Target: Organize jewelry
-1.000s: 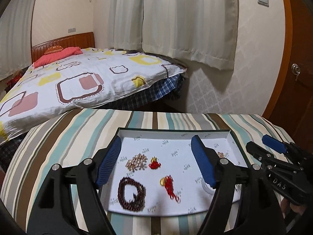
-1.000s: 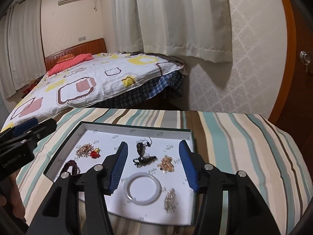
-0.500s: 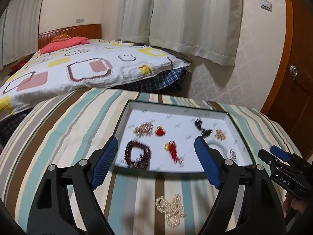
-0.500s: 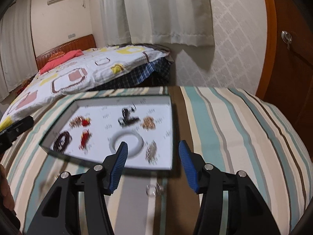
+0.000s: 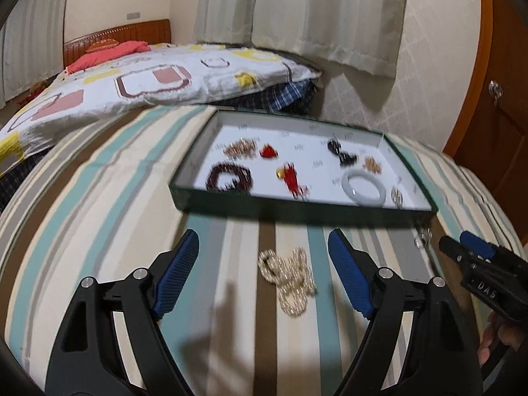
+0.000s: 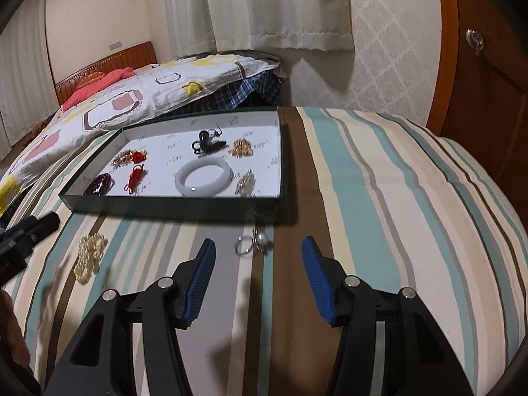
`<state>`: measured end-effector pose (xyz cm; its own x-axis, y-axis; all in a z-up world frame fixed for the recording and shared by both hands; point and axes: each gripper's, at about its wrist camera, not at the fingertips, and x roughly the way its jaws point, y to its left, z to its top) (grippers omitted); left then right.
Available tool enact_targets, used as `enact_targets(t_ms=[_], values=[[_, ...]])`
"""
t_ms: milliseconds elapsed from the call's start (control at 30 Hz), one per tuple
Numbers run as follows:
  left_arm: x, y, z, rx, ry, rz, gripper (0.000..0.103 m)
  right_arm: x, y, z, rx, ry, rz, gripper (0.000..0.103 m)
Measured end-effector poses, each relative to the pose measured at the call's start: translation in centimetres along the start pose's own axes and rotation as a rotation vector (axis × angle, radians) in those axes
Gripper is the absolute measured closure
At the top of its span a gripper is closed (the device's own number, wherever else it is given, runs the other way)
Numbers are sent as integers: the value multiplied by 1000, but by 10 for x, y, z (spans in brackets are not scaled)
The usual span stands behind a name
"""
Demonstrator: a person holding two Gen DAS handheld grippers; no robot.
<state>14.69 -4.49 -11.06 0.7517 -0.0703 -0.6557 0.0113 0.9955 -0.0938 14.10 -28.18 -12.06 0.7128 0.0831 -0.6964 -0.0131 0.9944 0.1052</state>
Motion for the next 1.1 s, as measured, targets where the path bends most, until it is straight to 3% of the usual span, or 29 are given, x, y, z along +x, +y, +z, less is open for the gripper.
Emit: enact_targets(t_ms=[467,500,567,600,733,833,1100], values=[[34,-15,-16,31,142,14,27,2,-11,-8,41,9,24,49],[36,-14,-16,26,150,10,30,2,-11,-8,44,10,25,49],[40,-13,-16,19,171,-1,45,2,-11,-8,45,9,26,49],[41,-12,-17,15,178,-3,45,2,-11,-8,44,11,25,49],[40,-11,-17,28,175,-20,65,3,-10,-8,39,15,25,49],[40,-9,-17,27,175,-31,74,3,-9,-9,34,18,23,49],[41,-9,-14,35,171,-43,79,4,-6,-8,23,23,15,49]])
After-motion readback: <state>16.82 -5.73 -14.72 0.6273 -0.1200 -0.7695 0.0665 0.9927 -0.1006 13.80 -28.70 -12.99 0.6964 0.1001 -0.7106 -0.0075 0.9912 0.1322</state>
